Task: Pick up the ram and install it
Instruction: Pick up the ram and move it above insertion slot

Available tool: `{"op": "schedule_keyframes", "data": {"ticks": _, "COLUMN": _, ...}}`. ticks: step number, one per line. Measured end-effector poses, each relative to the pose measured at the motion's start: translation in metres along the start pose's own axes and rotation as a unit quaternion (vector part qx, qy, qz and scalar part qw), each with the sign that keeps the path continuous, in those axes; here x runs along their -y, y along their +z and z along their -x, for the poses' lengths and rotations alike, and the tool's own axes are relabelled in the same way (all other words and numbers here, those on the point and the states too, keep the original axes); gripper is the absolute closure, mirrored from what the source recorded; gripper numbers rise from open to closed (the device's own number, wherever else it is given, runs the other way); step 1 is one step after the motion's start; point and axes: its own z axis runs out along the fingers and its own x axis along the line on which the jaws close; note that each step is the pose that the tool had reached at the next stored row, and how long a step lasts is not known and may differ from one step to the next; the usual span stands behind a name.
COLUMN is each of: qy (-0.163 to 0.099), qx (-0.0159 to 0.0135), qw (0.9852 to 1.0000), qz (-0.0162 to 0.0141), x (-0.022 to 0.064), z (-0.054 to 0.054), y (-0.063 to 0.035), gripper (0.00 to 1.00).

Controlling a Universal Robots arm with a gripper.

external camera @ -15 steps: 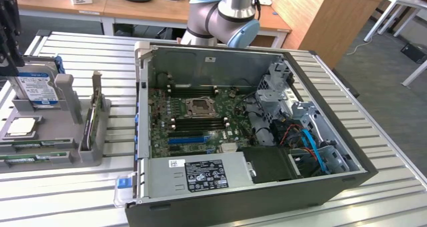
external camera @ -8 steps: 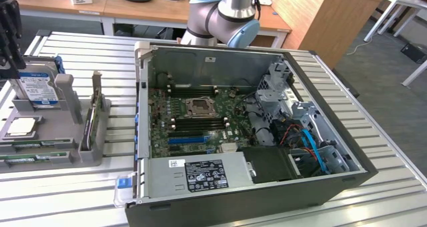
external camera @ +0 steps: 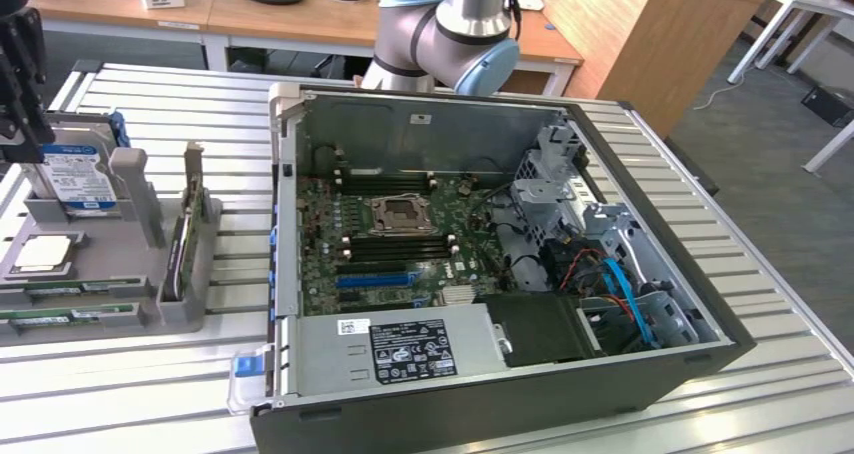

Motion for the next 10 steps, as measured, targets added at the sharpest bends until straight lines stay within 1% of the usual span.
{"op": "schedule_keyframes", "data": {"ticks": 10, "qy": 0.0, "qx": 0.0001, "qw": 1.0, "qz": 0.0, "x": 0.0001, "z": 0.0, "y": 0.0018, "gripper": 0.69}}
